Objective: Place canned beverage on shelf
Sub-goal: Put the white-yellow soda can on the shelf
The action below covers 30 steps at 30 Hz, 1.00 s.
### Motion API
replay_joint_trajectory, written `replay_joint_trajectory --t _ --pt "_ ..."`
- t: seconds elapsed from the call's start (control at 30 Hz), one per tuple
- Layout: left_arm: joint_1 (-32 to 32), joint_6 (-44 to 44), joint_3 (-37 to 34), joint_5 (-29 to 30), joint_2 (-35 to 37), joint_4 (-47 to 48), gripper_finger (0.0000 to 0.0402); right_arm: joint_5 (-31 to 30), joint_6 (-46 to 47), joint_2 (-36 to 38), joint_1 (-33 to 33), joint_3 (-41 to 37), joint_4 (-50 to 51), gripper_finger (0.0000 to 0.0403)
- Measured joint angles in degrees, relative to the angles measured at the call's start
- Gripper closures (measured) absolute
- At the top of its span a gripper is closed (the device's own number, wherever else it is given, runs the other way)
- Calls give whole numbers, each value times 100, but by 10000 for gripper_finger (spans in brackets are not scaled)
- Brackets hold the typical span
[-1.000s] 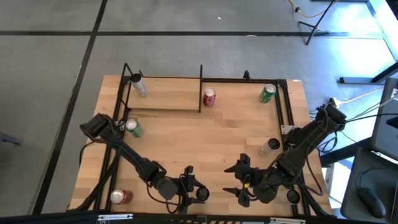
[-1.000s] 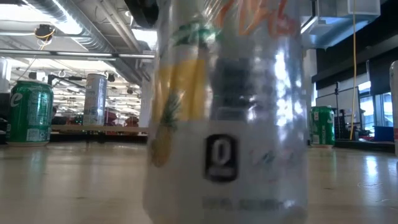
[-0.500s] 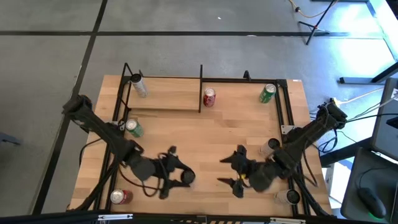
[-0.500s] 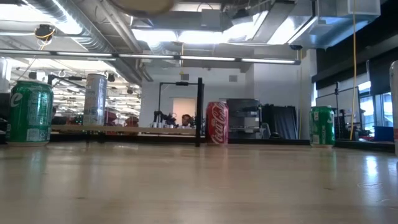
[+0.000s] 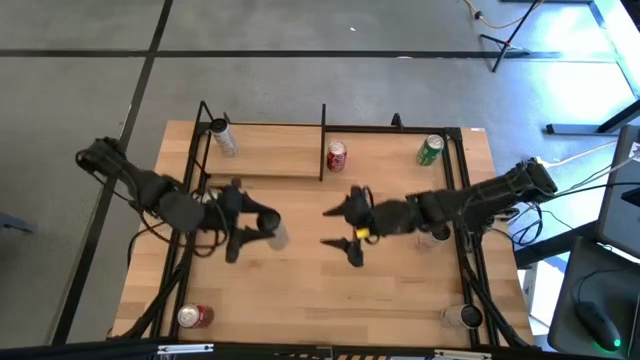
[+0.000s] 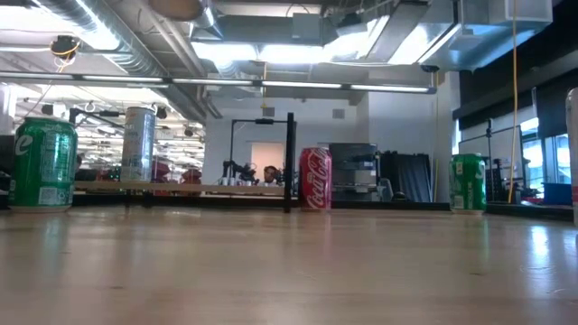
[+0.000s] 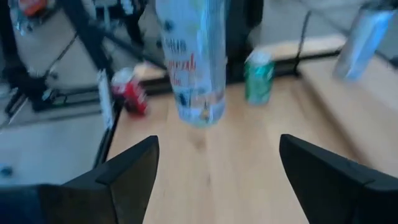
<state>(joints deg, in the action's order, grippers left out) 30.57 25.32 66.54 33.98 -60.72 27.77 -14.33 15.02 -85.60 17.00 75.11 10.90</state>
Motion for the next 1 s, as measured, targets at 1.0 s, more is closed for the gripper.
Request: replay_joint_trajectory --t 1.0 --pt "-991 -1008 -2 -1753 1896 2260 183 995 -349 -3394 -991 3228 -1672 82"
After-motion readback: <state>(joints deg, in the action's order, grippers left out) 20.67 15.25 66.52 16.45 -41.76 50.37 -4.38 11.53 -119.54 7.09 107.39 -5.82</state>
